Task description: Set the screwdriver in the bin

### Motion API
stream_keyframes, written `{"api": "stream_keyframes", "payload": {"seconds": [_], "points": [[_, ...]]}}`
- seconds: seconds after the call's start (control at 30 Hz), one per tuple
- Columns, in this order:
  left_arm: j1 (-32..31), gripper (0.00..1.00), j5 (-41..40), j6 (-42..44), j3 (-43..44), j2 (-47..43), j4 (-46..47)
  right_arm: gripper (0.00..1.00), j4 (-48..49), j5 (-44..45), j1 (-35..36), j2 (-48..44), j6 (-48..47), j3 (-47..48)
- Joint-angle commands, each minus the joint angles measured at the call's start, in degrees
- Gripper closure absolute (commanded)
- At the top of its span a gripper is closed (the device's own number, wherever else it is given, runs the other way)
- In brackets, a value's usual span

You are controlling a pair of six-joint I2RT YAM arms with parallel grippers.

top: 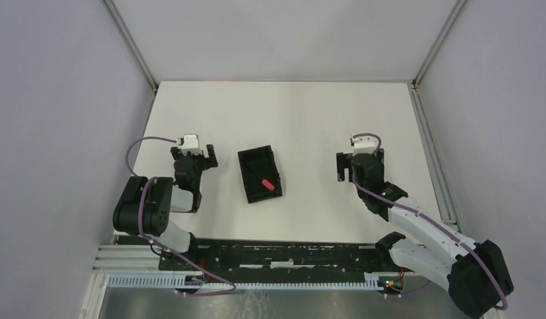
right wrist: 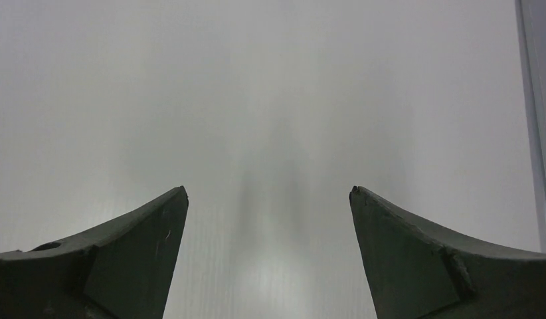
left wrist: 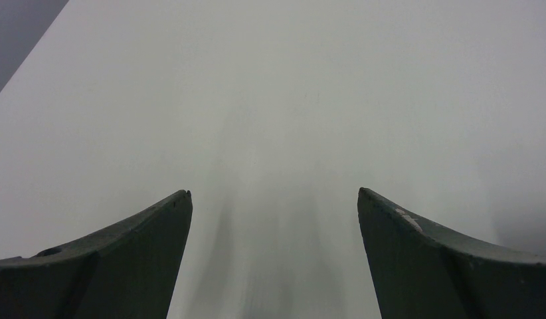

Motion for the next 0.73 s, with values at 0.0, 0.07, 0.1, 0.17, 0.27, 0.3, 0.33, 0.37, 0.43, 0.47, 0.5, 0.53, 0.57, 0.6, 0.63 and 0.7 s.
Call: {"api": "stream_keyframes", "payload": {"seconds": [0.0, 0.07, 0.1, 0.17, 0.27, 0.3, 0.33, 0.37, 0.43, 0.47, 0.5, 0.53, 0.57, 0.6, 0.63, 0.7], "points": [[0.2, 0.00, 0.4, -0.9, 0.2, -0.7, 1.6, 0.02, 12.9, 3.0, -3.8, -5.9, 1.4, -11.3], [0.2, 0.00, 0.5, -0.9, 0.2, -0.8, 1.6, 0.02, 16.0, 3.9, -5.0, -6.8, 2.1, -15.8], [0.2, 0.00, 0.5, -0.9, 0.2, -0.7, 1.6, 0.02, 17.4, 4.2, -5.5, -7.2, 2.1, -17.5], [0.2, 0.00, 0.5, -0.8, 0.3, -0.8, 1.6, 0.02, 20.6, 4.2, -5.6, -8.0, 1.7, -20.5], [0.2, 0.00, 0.5, -0.8, 0.2, -0.8, 1.6, 0.02, 23.4, 3.1, -5.7, -8.9, 1.1, -23.1], [0.2, 0.00, 0.5, -0.8, 0.3, -0.7, 1.6, 0.02, 23.7, 3.1, -5.7, -9.2, 1.0, -23.4], [0.2, 0.00, 0.5, -0.8, 0.2, -0.8, 1.6, 0.02, 23.9, 3.1, -5.7, -9.6, 0.9, -23.9], [0.2, 0.00, 0.5, -0.8, 0.3, -0.8, 1.6, 0.02, 24.1, 3.1, -5.7, -9.8, 0.9, -24.2], [0.2, 0.00, 0.5, -0.8, 0.3, -0.7, 1.6, 0.02, 24.0, 3.4, -5.7, -10.4, 0.8, -24.5], [0.2, 0.00, 0.5, -0.8, 0.3, -0.7, 1.6, 0.02, 23.8, 3.5, -5.6, -10.7, 0.9, -24.5], [0.2, 0.00, 0.5, -0.8, 0.3, -0.7, 1.5, 0.02, 23.7, 3.6, -5.6, -11.0, 0.9, -24.6], [0.2, 0.00, 0.5, -0.8, 0.3, -0.7, 1.4, 0.02, 23.8, 3.6, -5.7, -11.4, 0.8, -24.8], [0.2, 0.00, 0.5, -0.8, 0.4, -0.6, 1.4, 0.02, 24.2, 3.6, -5.7, -11.7, 0.7, -25.0], [0.2, 0.00, 0.4, -0.8, 0.5, -0.5, 1.3, 0.02, 24.6, 3.6, -5.7, -12.0, 0.4, -25.5], [0.2, 0.00, 0.4, -0.9, 0.5, -0.5, 1.3, 0.02, 24.9, 3.7, -5.7, -12.0, 0.3, -25.8], [0.2, 0.00, 0.5, -0.9, 0.4, -0.7, 1.5, 0.02, 25.5, 3.9, -5.7, -12.1, 0.6, -26.4]]}}
